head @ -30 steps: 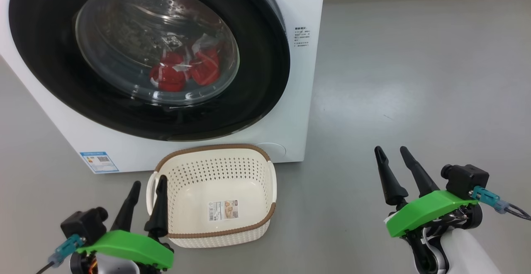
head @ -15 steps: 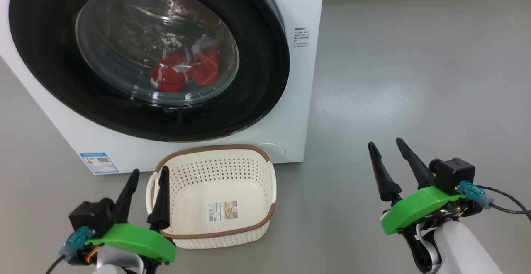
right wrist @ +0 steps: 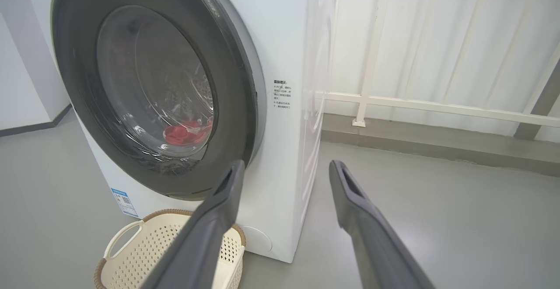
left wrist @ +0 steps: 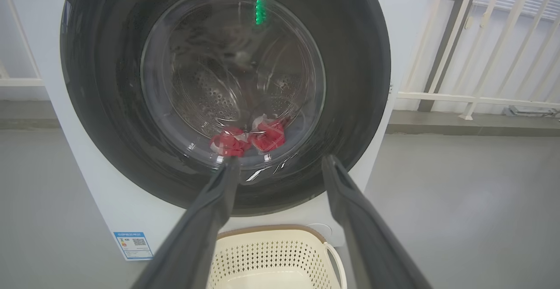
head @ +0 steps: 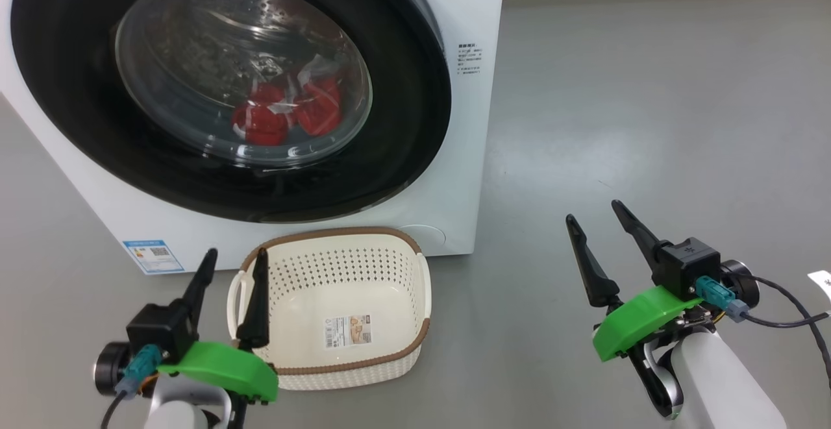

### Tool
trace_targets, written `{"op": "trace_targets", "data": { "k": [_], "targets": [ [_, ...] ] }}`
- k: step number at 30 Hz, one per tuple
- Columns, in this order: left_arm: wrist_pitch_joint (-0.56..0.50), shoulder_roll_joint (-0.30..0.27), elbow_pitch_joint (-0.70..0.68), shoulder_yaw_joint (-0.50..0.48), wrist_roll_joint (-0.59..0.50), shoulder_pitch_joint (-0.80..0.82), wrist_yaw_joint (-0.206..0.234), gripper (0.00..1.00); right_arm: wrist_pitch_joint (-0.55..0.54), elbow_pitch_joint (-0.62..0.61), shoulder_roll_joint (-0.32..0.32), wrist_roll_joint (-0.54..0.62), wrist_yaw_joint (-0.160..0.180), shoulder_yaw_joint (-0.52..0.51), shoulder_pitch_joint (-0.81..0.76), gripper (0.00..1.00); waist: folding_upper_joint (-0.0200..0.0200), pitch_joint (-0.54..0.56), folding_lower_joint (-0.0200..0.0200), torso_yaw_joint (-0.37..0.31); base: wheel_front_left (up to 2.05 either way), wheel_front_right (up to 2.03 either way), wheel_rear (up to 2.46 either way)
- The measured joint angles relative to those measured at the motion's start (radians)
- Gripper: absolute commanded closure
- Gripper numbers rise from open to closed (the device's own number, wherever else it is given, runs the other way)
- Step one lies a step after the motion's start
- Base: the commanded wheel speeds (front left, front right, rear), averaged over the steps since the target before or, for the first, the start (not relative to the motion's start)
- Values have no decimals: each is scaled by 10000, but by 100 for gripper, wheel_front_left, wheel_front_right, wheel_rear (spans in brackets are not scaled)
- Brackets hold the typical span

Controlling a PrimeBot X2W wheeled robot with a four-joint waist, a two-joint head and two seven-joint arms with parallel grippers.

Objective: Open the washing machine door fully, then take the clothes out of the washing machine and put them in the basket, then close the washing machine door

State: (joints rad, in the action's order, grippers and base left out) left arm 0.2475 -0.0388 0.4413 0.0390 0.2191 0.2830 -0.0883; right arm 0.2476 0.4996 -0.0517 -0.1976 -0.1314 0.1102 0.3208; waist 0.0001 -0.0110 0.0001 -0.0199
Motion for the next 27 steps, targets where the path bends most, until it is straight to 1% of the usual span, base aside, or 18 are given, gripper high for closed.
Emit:
{"op": "trace_targets", "data": {
  "k": [3, 18, 19, 20, 21, 22, 23, 27],
  "targets": [
    [23, 2, 15, -2, -159, 120, 0, 0, 23, 29, -4, 165, 0, 6, 124, 0, 0, 12, 0, 7, 0, 0, 0],
    [23, 2, 42, 65, -54, 120, 50, 0, 50, 36, -12, 146, 0, 33, 132, 0, 0, -92, 0, 11, 0, 0, 0],
    [23, 2, 42, 98, -48, 120, 88, 0, 50, 40, -12, 123, 0, 58, 132, 45, 0, -112, 0, 17, 0, 0, 0],
    [23, 2, 42, 132, -36, 120, 88, 0, 50, 54, -10, 13, 0, 73, 132, 59, 0, -135, 0, 28, 0, 0, 0],
    [23, 2, 44, 176, 38, 120, 88, 0, 50, 75, -8, -111, 0, 71, 133, 80, 0, -162, 0, 42, 0, 0, 0],
    [23, 6, 44, 207, 188, 121, 88, 0, 50, 90, -10, -257, 0, 59, 138, 80, 0, -201, 0, 55, 0, 0, 0],
    [23, 4, 42, 224, 322, 127, 88, 0, 50, 98, -12, -489, 0, 50, 153, 99, 0, -249, 0, 68, 0, 0, 0],
    [23, 4, 33, 272, 407, 237, 82, 0, 50, 198, -15, -1923, 0, 46, 589, 100, 0, -480, 0, 137, 0, 0, 0]
  ]
}}
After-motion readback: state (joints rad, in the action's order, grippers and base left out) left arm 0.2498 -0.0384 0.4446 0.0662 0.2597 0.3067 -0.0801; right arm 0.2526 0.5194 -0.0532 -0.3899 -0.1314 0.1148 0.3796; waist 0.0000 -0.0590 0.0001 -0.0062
